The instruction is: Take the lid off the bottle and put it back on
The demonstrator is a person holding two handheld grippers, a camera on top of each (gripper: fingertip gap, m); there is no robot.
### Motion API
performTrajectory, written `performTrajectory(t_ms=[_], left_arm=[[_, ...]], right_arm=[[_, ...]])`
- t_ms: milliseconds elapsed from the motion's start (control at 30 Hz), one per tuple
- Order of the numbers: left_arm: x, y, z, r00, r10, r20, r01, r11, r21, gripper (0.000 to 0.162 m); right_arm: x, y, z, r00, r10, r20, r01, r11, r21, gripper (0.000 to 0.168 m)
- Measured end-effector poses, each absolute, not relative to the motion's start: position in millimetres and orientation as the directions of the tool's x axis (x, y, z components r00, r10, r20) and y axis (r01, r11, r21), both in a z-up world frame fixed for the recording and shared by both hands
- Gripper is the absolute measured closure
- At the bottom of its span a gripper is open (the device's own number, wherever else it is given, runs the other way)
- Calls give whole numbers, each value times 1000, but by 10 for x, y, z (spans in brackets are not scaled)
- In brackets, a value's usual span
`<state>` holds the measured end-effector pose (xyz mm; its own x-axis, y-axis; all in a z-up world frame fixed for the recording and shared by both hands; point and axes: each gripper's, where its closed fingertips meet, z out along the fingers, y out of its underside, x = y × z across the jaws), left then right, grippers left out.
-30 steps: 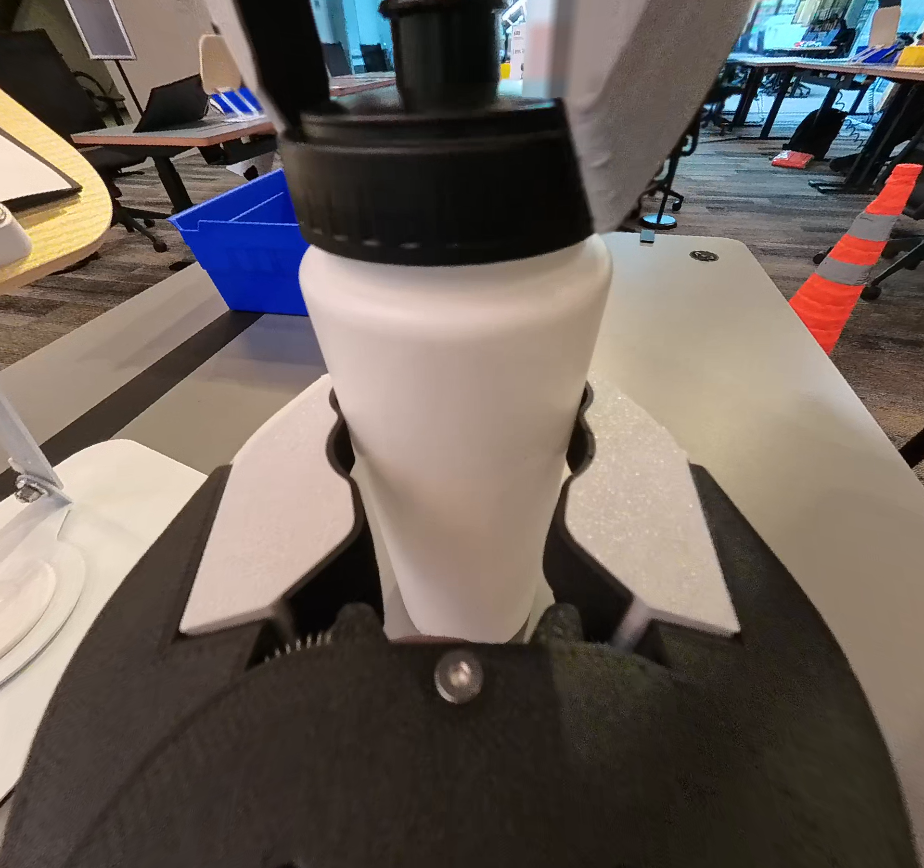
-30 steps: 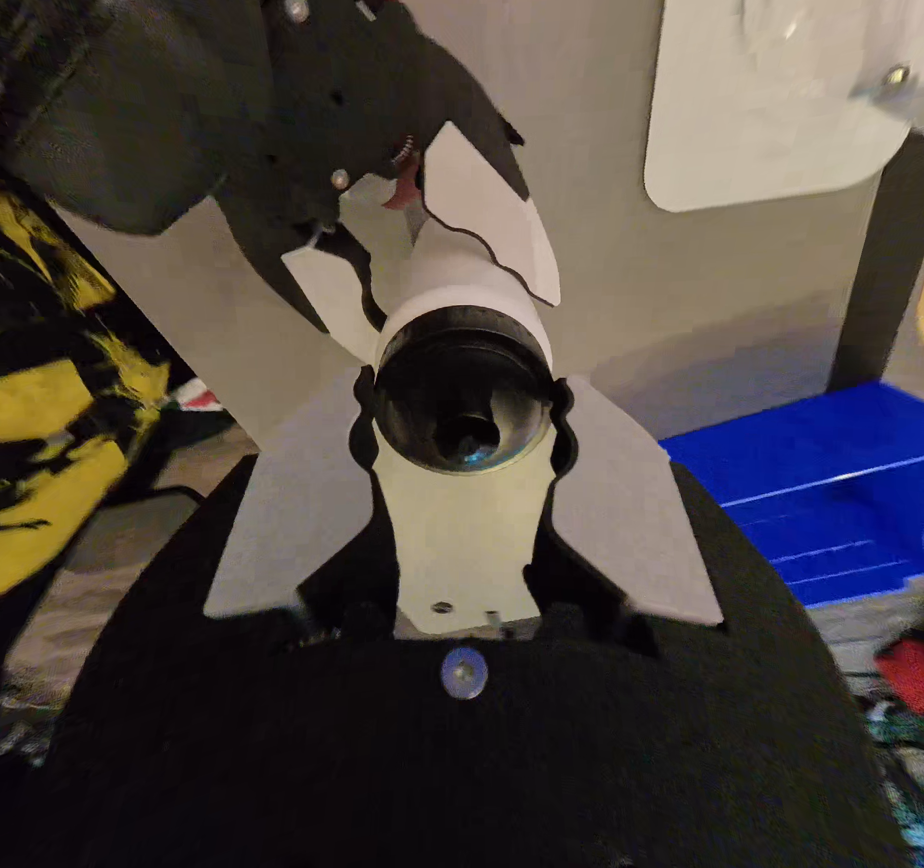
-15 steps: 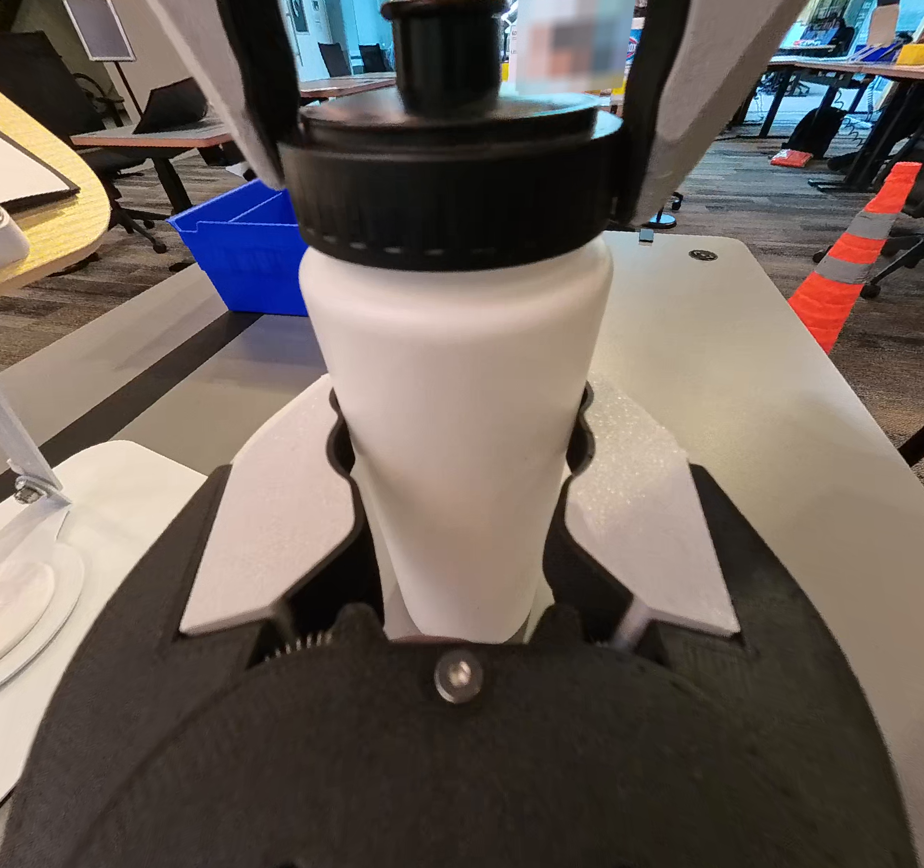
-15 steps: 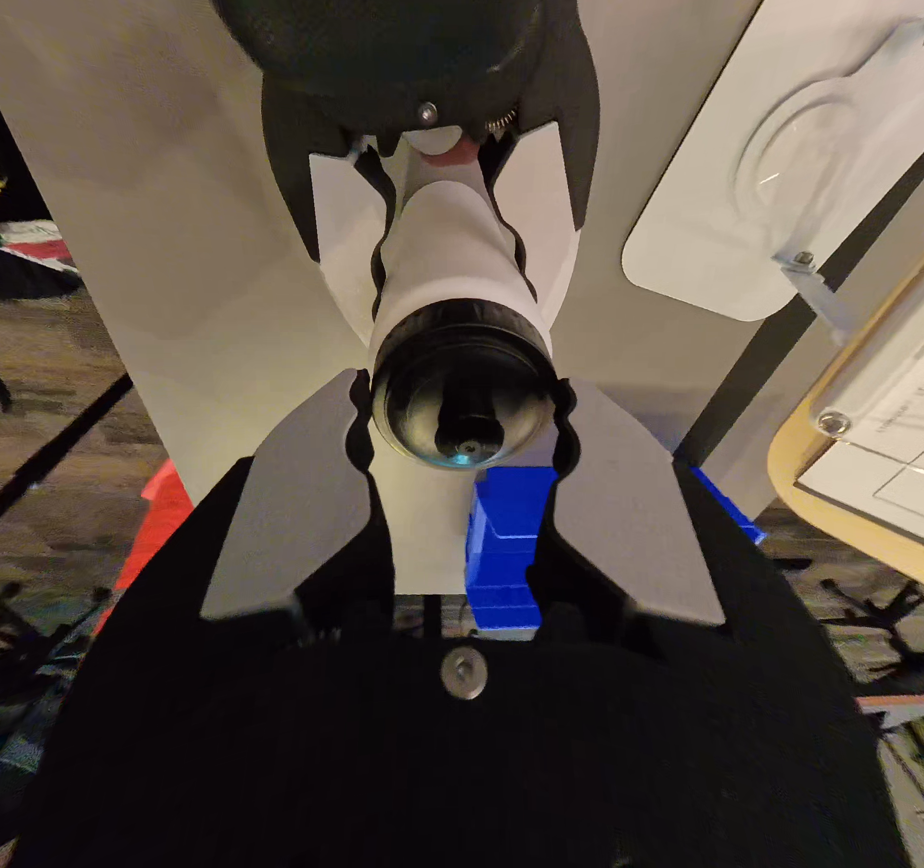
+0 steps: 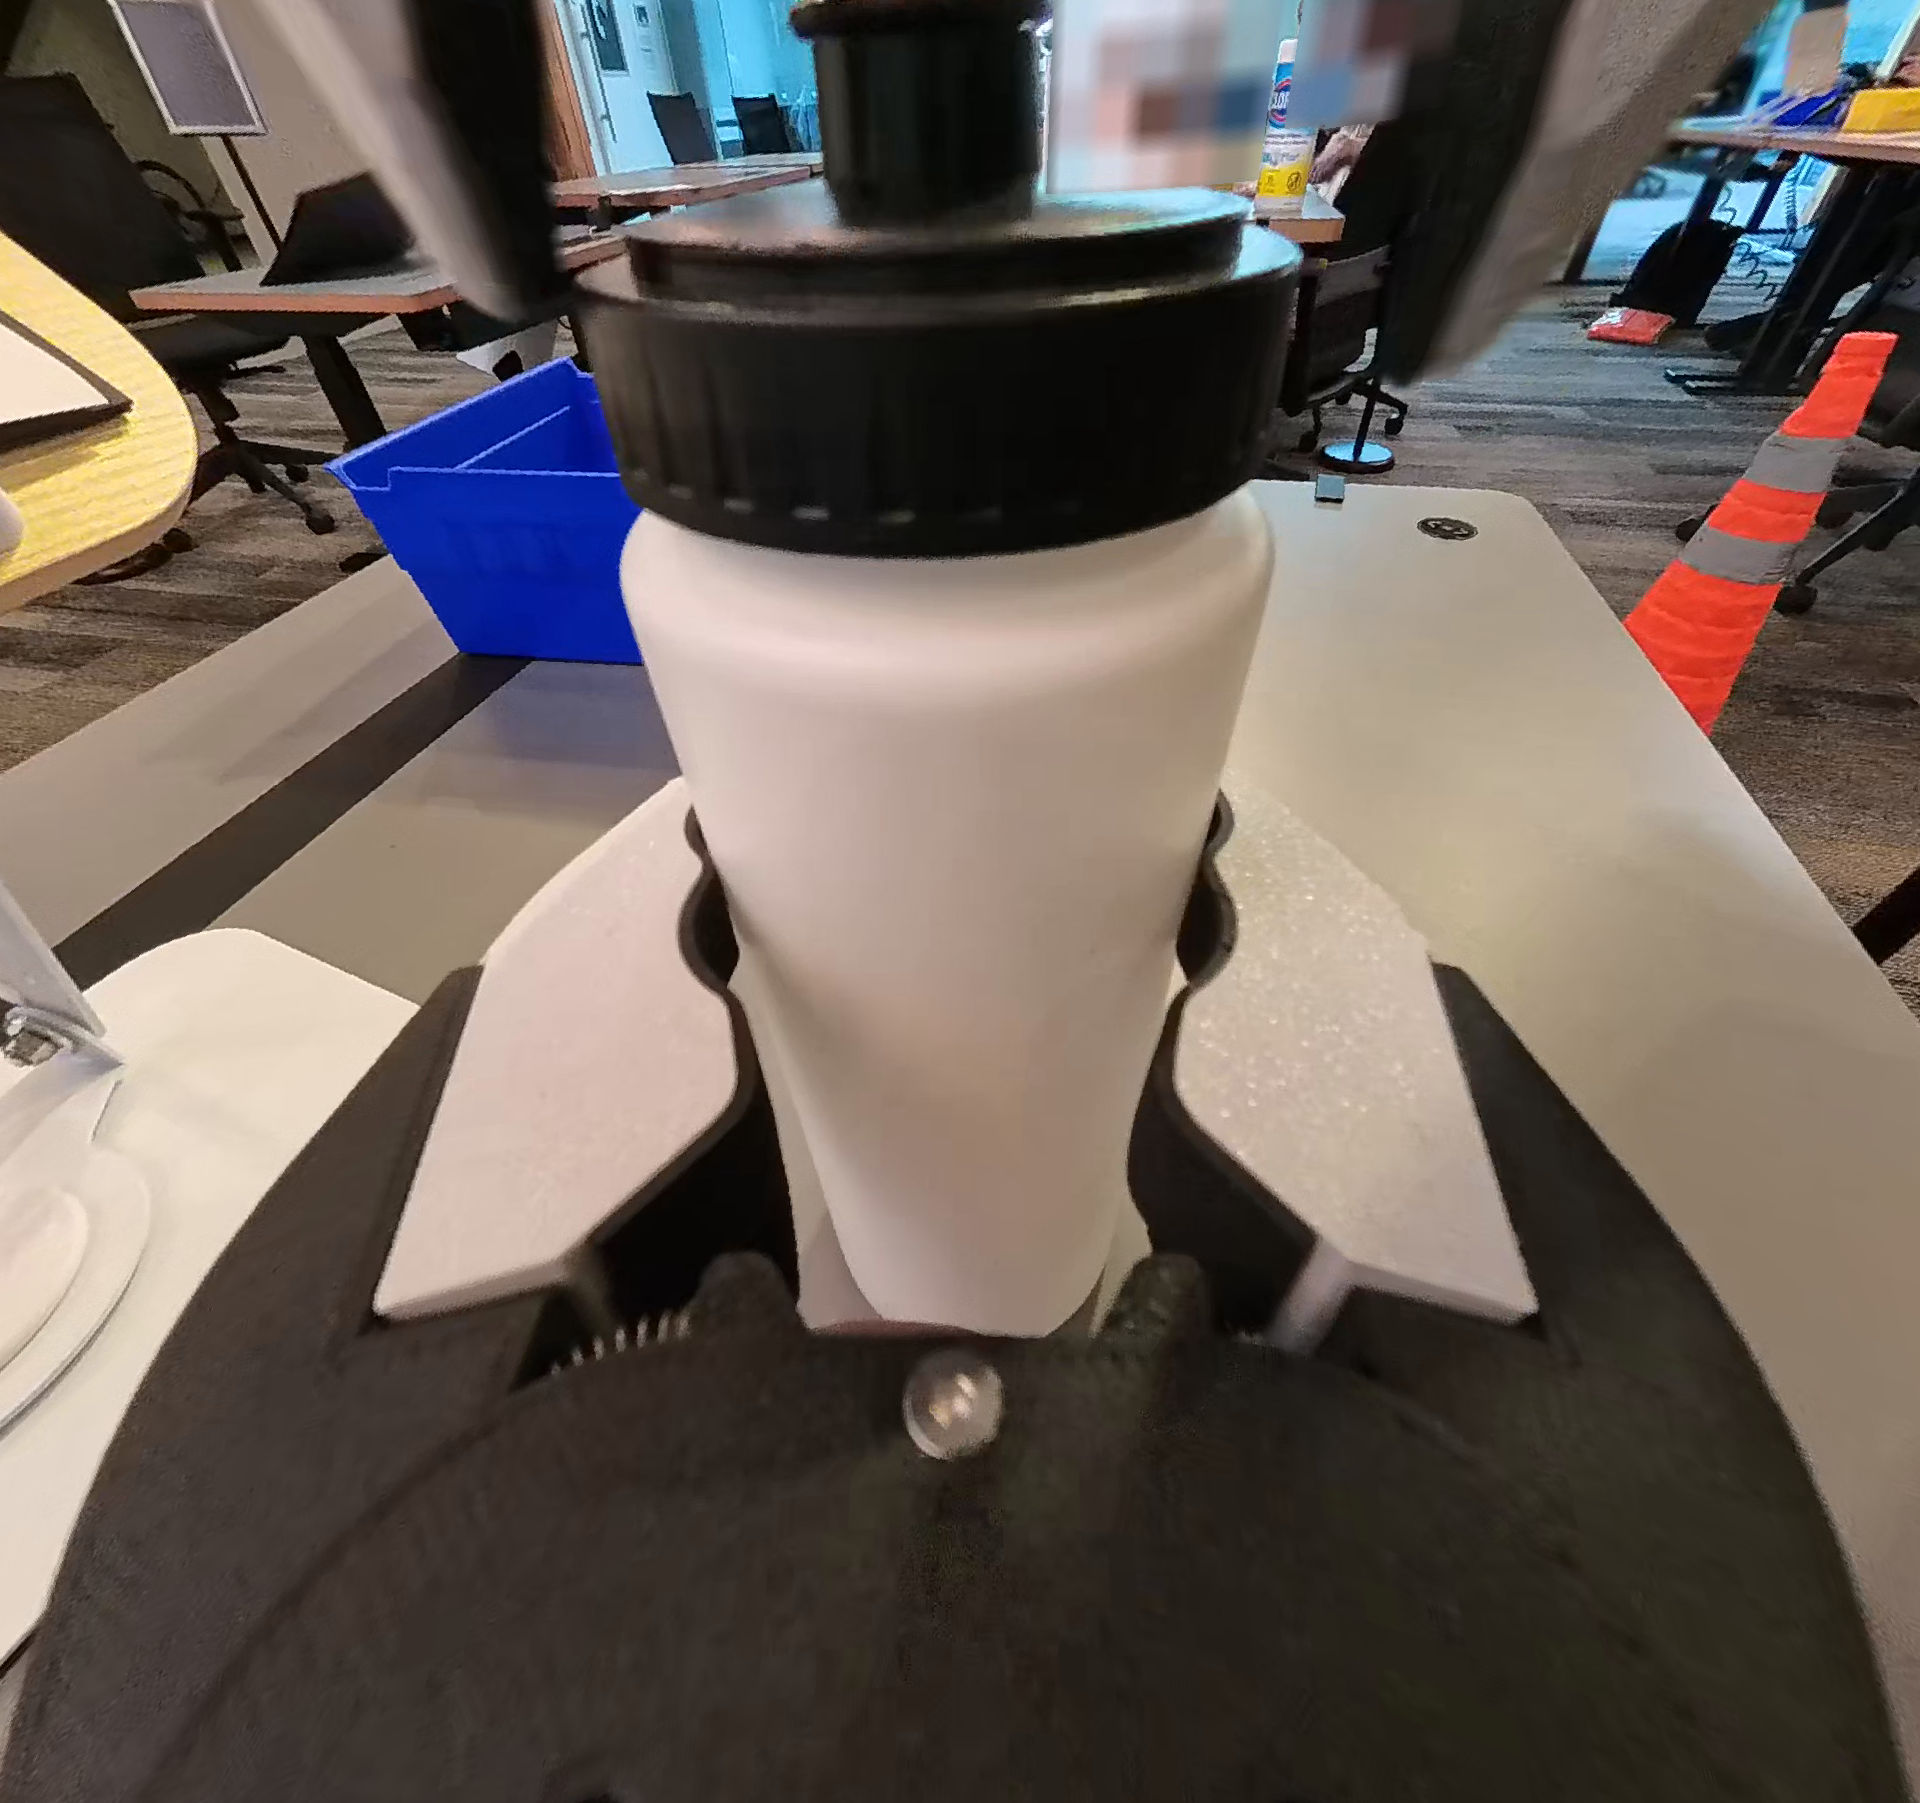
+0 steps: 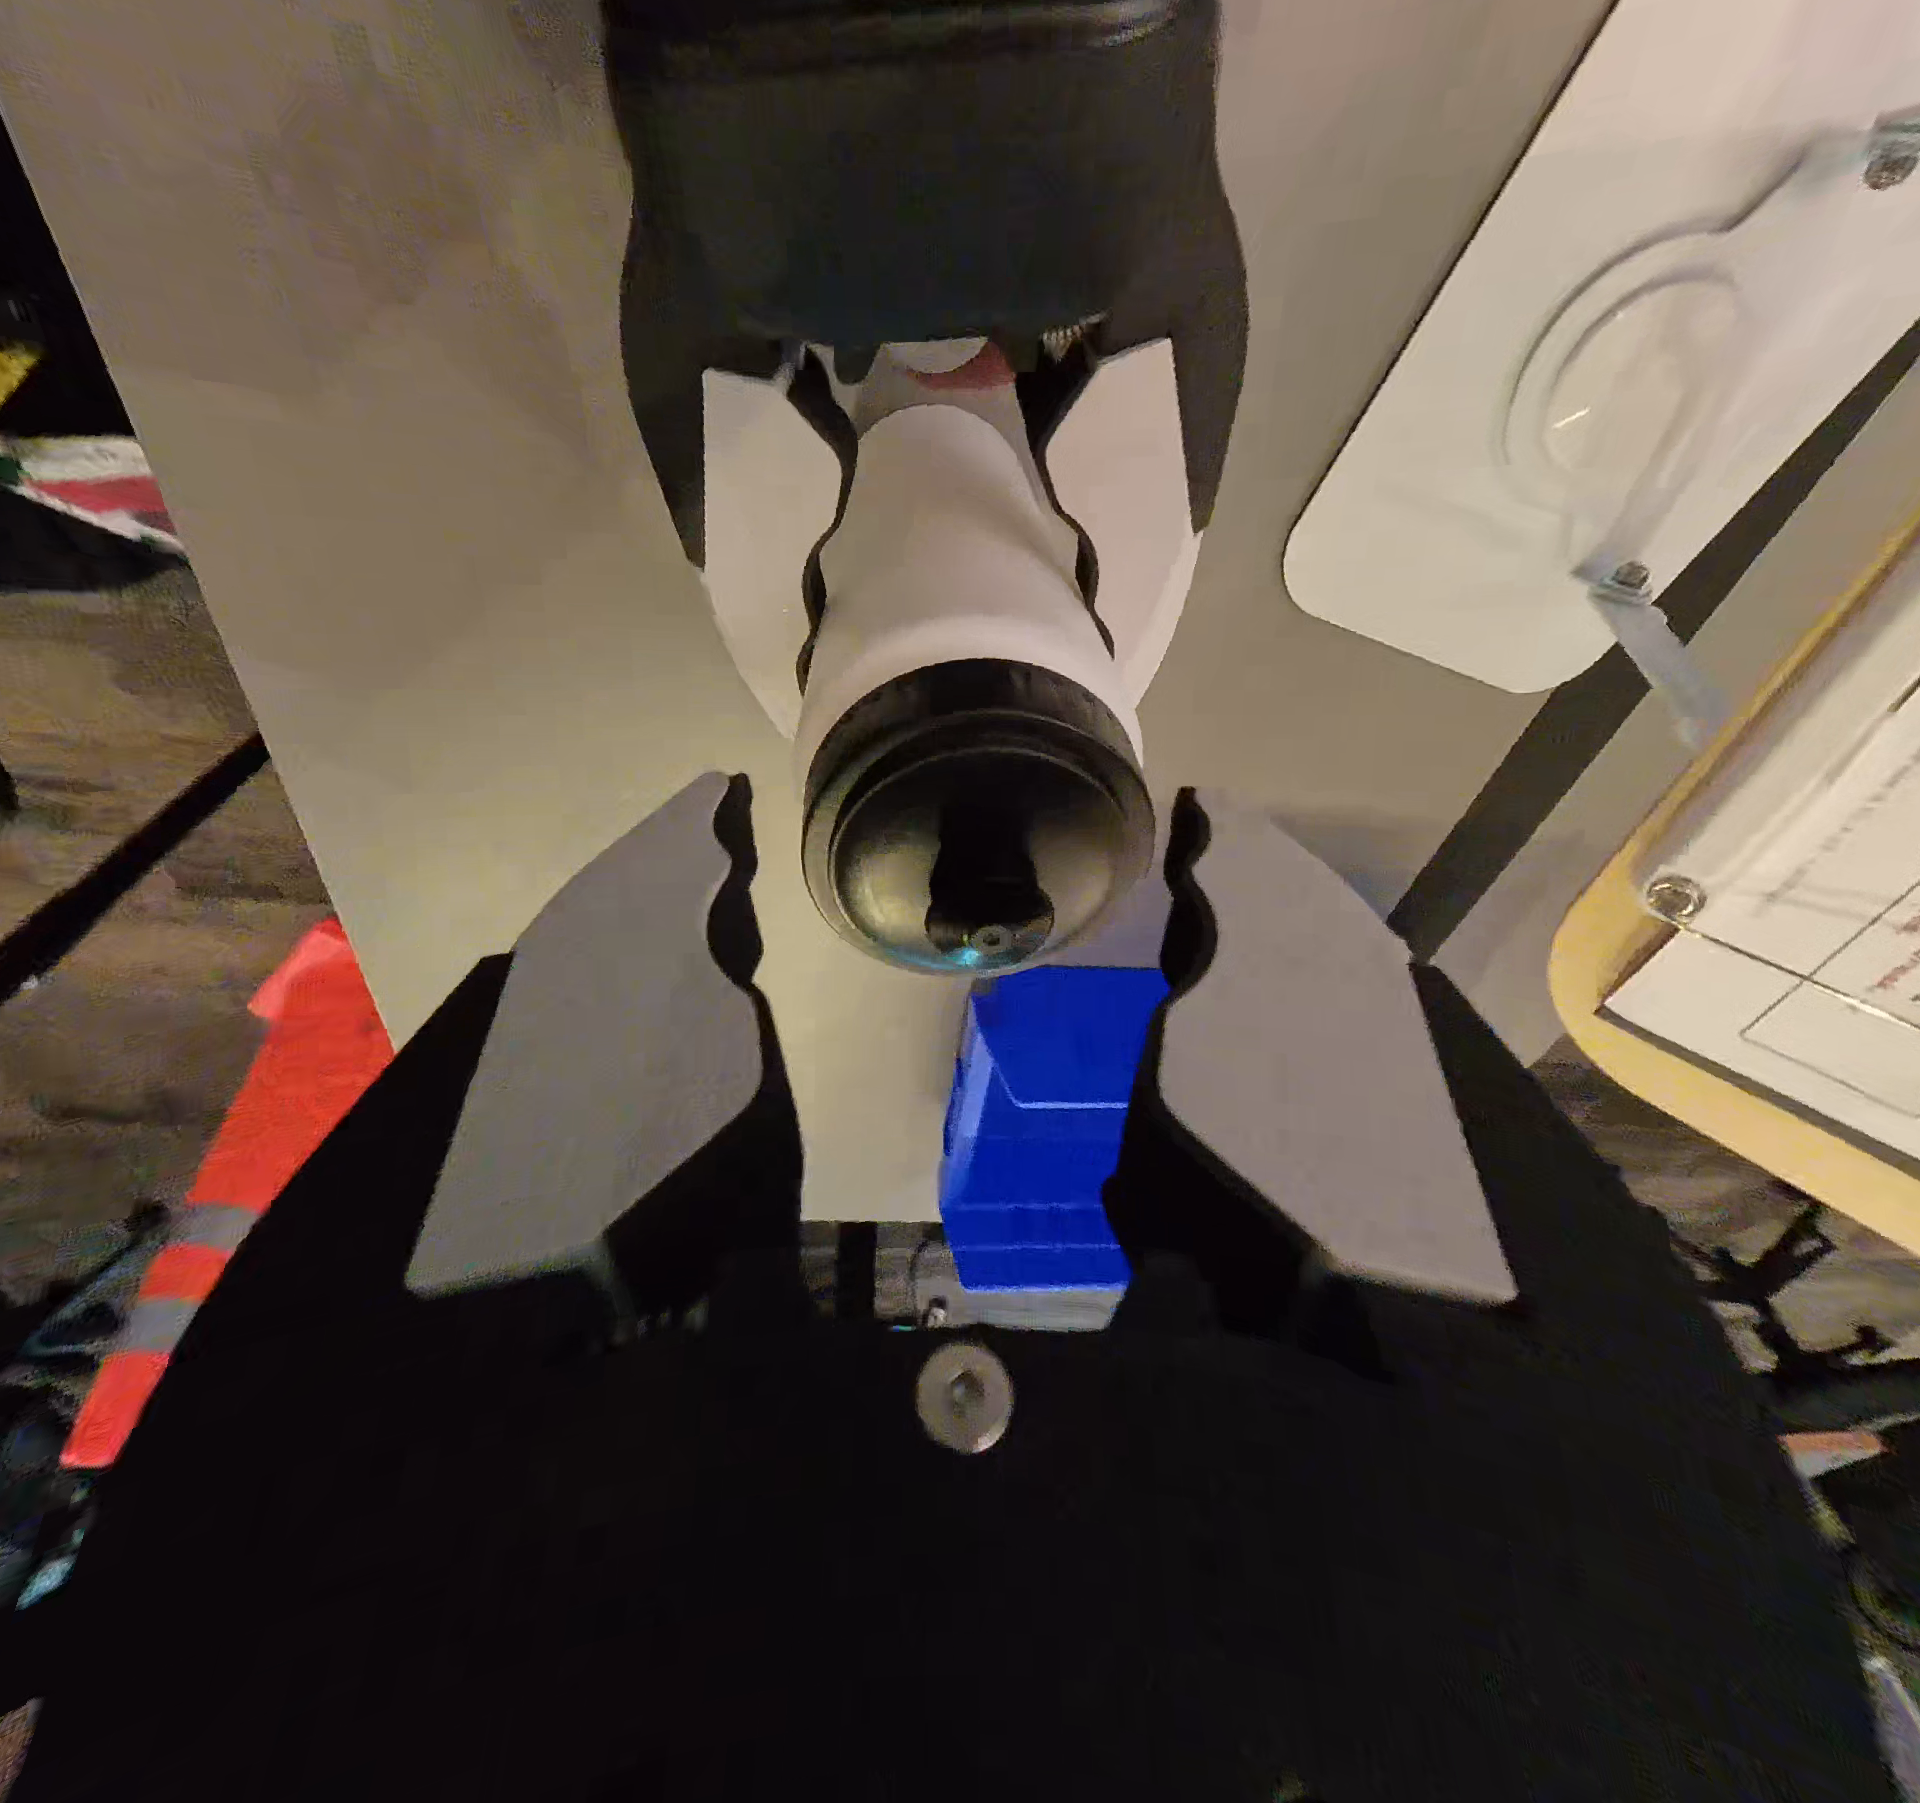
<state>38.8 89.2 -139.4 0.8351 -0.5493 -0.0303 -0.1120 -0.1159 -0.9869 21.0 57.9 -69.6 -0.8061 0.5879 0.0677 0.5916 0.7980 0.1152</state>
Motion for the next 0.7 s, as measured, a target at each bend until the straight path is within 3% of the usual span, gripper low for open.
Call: performTrajectory(t_ms=[67,167,333,400,467,567,633,700], left_arm=[[388,893,-1394,835,-549,-31,-113,-116,-987,77],[389,894,-1394,836,-548,-29,-111,-117,-987,77],[403,897,-1394,835,-550,-29,-111,-115,-987,77],[404,892,-1396,834,-550,-31,-113,-115,-987,77],[403,889,-1395,834,-551,-31,-113,-116,-987,77],[405,890,-1395,833,-552,-30,-113,-115,-987,77],[405,891,-1395,833,-552,-30,-111,-115,-987,77],[404,891,-1395,833,-552,-30,-111,-115,-987,77]], right_arm=[[210,633,-735,-821,565,86,571,807,149,102],[205,634,-742,-755,652,68,655,746,122,101],[172,647,-728,-390,921,-9,919,390,60,103],[171,637,-708,-419,907,-35,905,420,65,103],[143,652,-668,-499,866,-17,865,500,47,82],[152,651,-642,-692,720,47,722,691,47,78],[204,650,-684,-766,641,53,643,761,84,79],[249,665,-736,-801,597,46,598,792,123,95]])
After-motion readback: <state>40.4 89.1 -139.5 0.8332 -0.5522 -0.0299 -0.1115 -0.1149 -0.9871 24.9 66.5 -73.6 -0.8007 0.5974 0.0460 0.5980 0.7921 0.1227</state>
